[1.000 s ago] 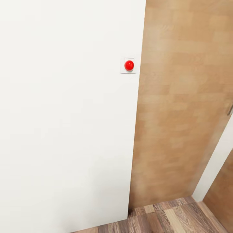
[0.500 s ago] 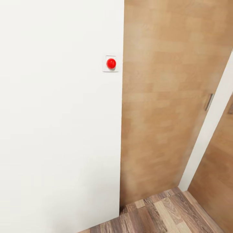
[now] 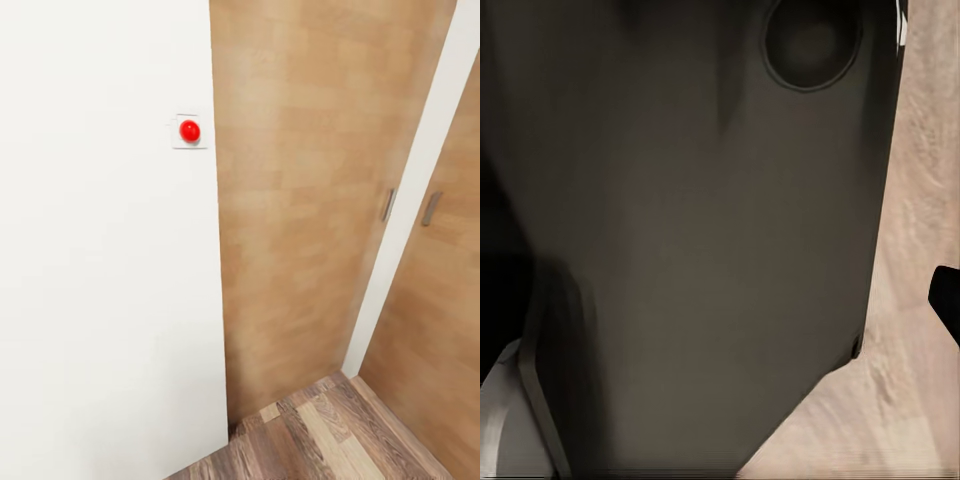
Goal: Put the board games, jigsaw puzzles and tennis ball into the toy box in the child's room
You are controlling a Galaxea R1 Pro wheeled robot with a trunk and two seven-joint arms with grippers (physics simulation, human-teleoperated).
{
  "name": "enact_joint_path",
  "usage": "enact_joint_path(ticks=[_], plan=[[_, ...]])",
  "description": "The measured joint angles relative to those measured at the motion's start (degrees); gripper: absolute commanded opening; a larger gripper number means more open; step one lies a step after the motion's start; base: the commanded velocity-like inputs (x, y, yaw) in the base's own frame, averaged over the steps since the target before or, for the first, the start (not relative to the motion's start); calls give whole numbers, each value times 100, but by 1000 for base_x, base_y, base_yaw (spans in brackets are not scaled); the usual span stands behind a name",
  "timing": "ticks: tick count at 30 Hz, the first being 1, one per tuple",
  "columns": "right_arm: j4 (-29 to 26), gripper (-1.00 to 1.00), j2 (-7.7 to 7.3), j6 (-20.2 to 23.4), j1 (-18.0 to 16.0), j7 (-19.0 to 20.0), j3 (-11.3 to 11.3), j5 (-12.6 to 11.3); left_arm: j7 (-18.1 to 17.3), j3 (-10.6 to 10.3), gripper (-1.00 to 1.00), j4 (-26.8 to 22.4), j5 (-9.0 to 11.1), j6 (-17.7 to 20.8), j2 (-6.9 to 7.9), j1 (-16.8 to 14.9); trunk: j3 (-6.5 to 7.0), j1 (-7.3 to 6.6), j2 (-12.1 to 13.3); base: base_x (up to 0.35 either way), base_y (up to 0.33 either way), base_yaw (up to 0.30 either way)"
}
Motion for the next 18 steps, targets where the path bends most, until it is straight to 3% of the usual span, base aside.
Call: enact_joint_path(ticks=[18], plan=[[-2,100,-1,-32,0,0,0,-1,0,-7,100,-7,-5,0,0,0,247,-395,722,0,0,-246]])
